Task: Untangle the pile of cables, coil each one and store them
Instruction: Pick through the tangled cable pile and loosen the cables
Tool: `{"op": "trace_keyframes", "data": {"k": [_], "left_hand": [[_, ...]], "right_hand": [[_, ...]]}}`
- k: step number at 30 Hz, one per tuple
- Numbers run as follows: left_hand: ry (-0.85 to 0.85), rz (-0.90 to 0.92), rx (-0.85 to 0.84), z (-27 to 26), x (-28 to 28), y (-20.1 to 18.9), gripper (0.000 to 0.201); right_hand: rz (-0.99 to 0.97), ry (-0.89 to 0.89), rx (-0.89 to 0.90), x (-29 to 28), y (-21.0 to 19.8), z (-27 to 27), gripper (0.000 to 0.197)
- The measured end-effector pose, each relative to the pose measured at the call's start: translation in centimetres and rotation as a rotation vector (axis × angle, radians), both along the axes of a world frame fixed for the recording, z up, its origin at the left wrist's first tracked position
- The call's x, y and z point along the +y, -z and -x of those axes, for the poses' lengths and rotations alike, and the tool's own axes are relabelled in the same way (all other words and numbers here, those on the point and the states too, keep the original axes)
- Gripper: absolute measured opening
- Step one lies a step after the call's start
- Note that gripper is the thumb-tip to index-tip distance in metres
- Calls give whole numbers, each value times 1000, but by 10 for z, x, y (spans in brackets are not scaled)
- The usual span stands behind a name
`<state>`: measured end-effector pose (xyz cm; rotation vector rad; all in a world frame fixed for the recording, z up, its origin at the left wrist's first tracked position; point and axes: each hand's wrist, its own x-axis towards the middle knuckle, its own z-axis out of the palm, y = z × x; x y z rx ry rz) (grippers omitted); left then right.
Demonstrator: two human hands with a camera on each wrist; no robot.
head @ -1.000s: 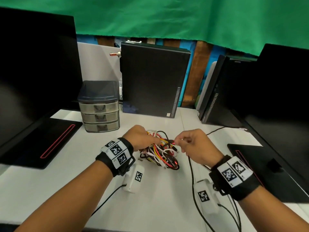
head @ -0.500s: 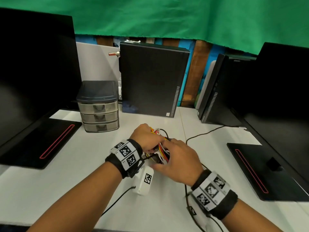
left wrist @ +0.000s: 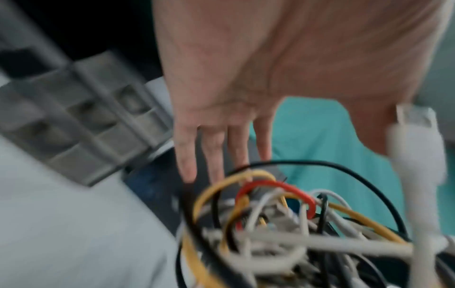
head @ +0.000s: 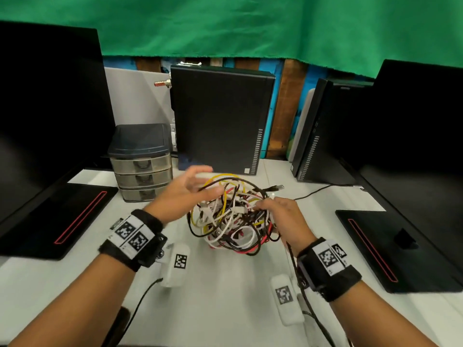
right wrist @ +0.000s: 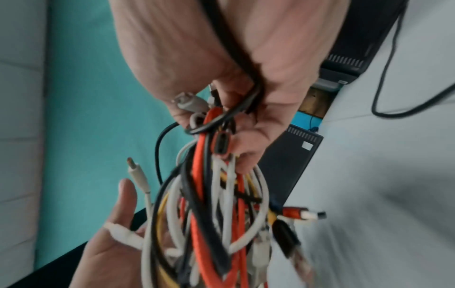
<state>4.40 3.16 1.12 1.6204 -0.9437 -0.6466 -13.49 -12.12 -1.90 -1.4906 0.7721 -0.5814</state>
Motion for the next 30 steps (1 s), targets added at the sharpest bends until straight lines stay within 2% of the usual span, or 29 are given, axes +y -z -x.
{"op": "trace_keyframes", "data": {"k": [2, 4, 5, 7, 8, 11, 13, 15, 16, 18, 20, 23, 27, 30], "left_hand": [[98, -69, 93, 2, -9, 25, 37], [68, -98, -43, 1, -21, 52, 18], [40, -128, -127, -1, -25, 63, 18], [-9, -196, -235, -5, -31, 73, 24], [-22, -236, -283, -6, -34, 75, 26], [-128, -416, -541, 3, -39, 64, 35], [-173, -392, -717, 19, -42, 49, 41], [-94, -263, -732, 32, -49, 40, 37], [-40, -234, -655, 35, -53, 37, 34], [19, -260, -484, 35, -60, 34, 32], [47, -330, -479, 33, -67, 30, 35], [130, -400, -528, 30, -74, 27, 36], [209, -381, -311, 13, -73, 33, 38], [200, -379, -249, 4, -66, 51, 38]], "right_hand": [[69, -67, 84, -3, 13, -5, 41], [347, -125, 300, -6, 26, -11, 37], [515, -134, 437, -8, 33, -12, 31], [775, -128, 635, -10, 40, -10, 42], [861, -121, 674, -9, 38, -9, 46], [1076, -99, 676, -10, 31, -13, 37], [1158, -128, 669, -10, 24, -16, 34], [1170, -181, 656, -13, 18, -16, 30], [1165, -217, 659, -15, 16, -16, 28], [1160, -254, 628, -21, 12, -15, 24], [1140, -234, 554, -26, 9, -13, 21], [1084, -250, 544, -32, 3, -12, 18], [928, -255, 507, -42, -9, -6, 15], [863, -221, 505, -48, -12, -3, 15]]}}
